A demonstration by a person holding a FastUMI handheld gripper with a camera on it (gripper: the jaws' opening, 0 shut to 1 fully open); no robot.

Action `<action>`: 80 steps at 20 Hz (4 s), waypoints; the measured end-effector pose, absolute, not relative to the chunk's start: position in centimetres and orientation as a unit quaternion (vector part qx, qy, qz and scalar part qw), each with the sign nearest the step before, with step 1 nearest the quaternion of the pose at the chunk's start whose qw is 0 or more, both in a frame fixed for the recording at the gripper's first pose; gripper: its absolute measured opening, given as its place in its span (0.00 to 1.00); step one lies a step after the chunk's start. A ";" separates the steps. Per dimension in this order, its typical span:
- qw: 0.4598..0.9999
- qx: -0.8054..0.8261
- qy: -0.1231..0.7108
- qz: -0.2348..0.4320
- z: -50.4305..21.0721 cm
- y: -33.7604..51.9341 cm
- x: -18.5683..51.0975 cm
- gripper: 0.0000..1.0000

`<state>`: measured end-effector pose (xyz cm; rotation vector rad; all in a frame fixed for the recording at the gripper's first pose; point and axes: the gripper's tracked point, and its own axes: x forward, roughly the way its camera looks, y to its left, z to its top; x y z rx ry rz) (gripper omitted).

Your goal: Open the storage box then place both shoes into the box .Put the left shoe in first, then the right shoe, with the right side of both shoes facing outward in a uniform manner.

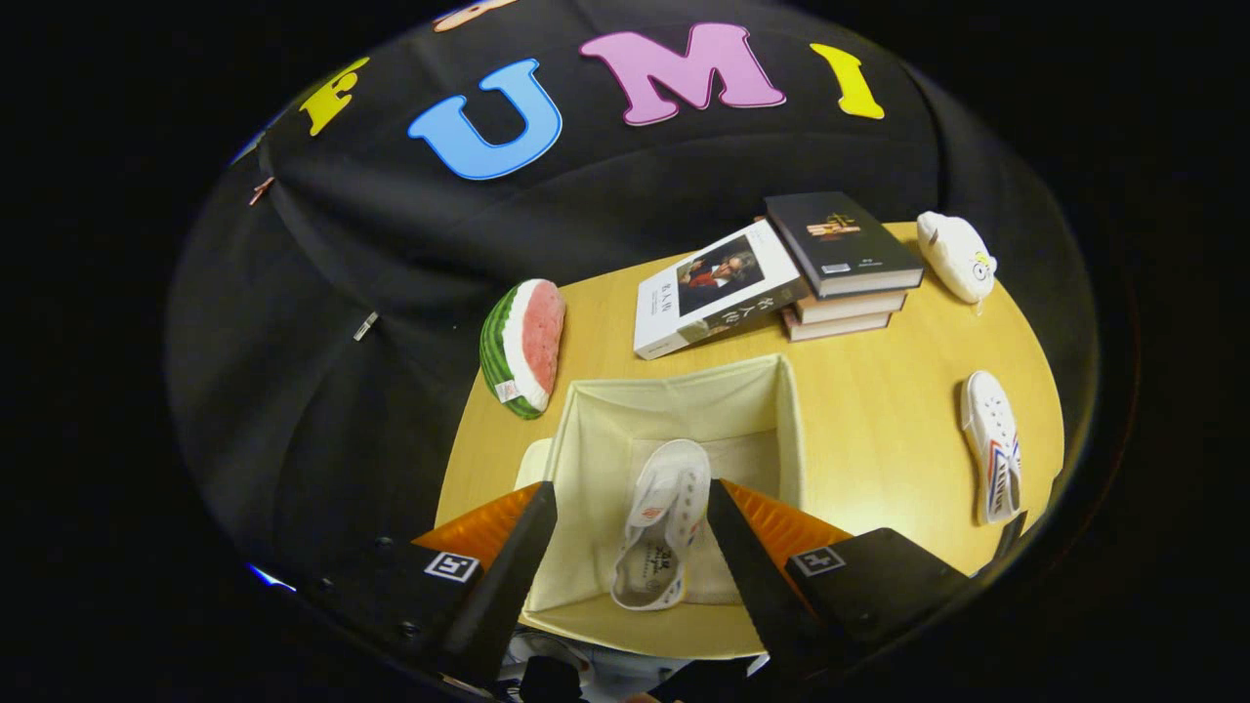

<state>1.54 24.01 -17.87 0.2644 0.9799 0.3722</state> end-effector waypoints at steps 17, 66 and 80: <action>0.870 -0.012 0.493 0.007 -25.2 -12.8 0.6 0.99; 0.864 0.136 0.478 0.079 -22.4 -7.4 2.5 0.05; 0.839 0.167 0.488 0.171 -17.1 17.1 -2.1 0.05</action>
